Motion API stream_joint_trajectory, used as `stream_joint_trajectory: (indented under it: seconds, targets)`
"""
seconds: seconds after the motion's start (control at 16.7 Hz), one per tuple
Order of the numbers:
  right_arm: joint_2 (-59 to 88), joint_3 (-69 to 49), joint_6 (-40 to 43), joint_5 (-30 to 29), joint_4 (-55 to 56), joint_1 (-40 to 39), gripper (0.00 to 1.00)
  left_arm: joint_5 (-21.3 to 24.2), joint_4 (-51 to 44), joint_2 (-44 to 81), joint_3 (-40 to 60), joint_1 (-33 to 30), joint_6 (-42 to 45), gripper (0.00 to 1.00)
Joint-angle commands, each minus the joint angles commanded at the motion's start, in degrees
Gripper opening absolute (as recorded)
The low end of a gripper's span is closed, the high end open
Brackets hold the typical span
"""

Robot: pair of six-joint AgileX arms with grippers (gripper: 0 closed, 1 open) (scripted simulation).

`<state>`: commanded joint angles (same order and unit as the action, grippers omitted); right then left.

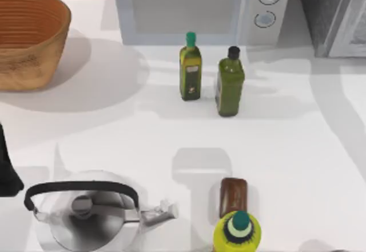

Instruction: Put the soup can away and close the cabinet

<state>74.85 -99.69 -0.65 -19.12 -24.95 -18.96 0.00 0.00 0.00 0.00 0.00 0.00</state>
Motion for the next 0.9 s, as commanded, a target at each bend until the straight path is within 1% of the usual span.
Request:
stream_joint_trajectory:
  seconds: [0.12, 0.18, 0.42, 0.48, 0.66, 0.9]
  targets:
    - [-0.42, 0.72, -0.36, -4.36, -0.20, -4.35, 1.00, 0.00, 0.00, 0.00, 0.00, 0.00, 0.00, 1.00]
    - [-0.56, 0.94, -0.47, -5.64, -0.24, -5.62, 1.00, 0.00, 0.00, 0.00, 0.00, 0.00, 0.00, 1.00]
    - [-0.66, 1.07, -0.54, -6.40, -0.27, -6.39, 1.00, 0.00, 0.00, 0.00, 0.00, 0.00, 0.00, 1.00]
    - [-1.96, 0.44, 0.15, -7.42, -0.64, -5.11, 1.00, 0.00, 0.00, 0.00, 0.00, 0.00, 0.00, 1.00]
    - [-0.72, -0.89, 0.08, -6.46, 0.02, -4.57, 1.00, 0.00, 0.00, 0.00, 0.00, 0.00, 0.00, 1.00]
    - [4.61, -4.02, 0.08, -3.72, 1.13, -1.88, 1.00, 0.00, 0.00, 0.00, 0.00, 0.00, 0.00, 1.00]
